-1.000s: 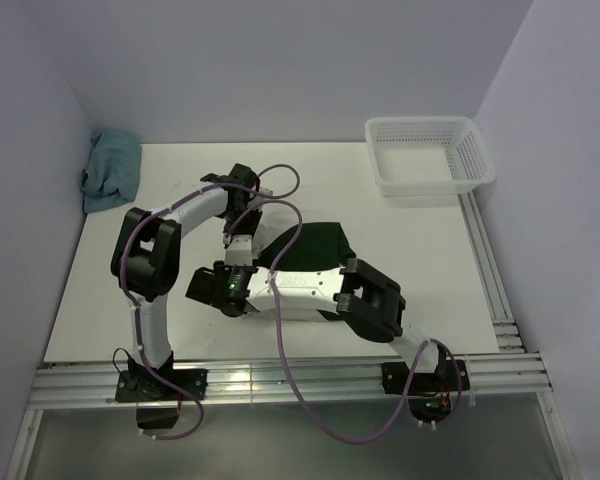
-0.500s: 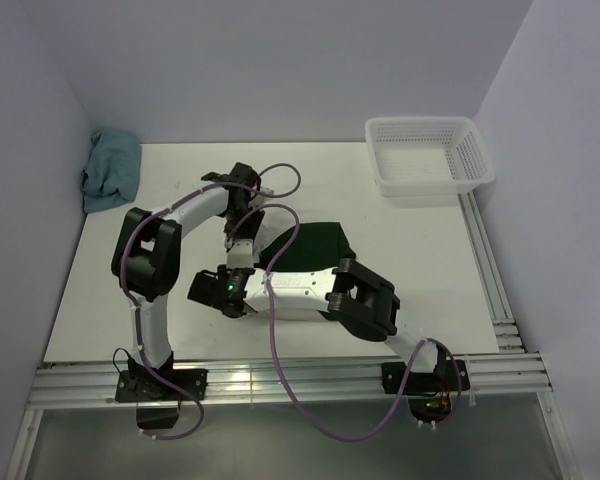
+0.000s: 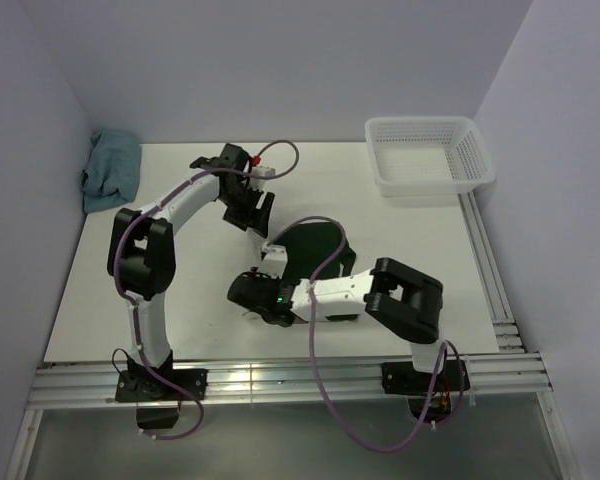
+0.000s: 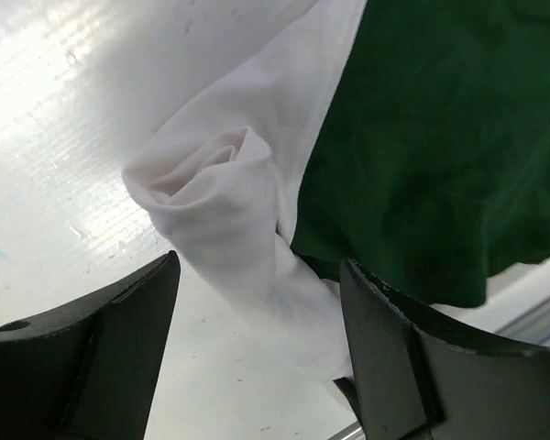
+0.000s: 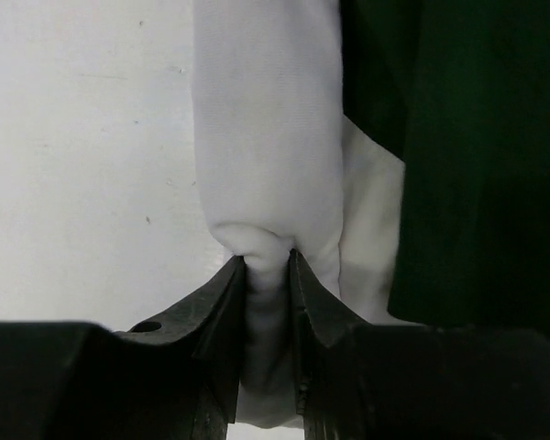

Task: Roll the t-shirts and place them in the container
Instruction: Roll the tshirt

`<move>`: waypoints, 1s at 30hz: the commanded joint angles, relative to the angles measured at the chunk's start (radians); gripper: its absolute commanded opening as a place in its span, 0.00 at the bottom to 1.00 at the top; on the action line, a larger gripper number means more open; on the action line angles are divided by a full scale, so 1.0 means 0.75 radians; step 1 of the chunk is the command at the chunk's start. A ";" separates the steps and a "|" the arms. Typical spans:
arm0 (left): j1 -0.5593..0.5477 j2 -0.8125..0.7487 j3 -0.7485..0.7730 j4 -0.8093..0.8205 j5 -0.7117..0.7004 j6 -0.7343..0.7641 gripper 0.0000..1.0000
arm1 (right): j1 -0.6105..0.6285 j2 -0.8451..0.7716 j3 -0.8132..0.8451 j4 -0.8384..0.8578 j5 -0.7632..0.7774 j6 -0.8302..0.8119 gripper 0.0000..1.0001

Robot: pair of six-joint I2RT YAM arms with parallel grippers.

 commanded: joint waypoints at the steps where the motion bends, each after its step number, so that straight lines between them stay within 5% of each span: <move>1: 0.089 -0.084 0.069 -0.033 0.204 0.074 0.75 | -0.041 -0.125 -0.300 0.508 -0.270 0.012 0.17; 3: 0.120 -0.098 0.051 -0.029 0.264 0.113 0.75 | -0.088 -0.171 -0.491 0.814 -0.374 0.040 0.15; 12: 0.220 -0.185 -0.233 0.094 0.583 0.256 0.79 | -0.189 -0.126 -0.844 1.537 -0.577 0.228 0.13; 21: 0.231 -0.052 -0.364 0.296 0.714 0.209 0.81 | -0.224 -0.016 -0.922 1.798 -0.661 0.345 0.12; 27: 0.231 0.016 -0.387 0.462 0.606 0.052 0.71 | -0.228 0.007 -0.985 1.910 -0.667 0.388 0.12; 30: 0.229 0.020 -0.371 0.462 0.530 0.011 0.56 | -0.228 0.031 -1.004 1.954 -0.676 0.406 0.12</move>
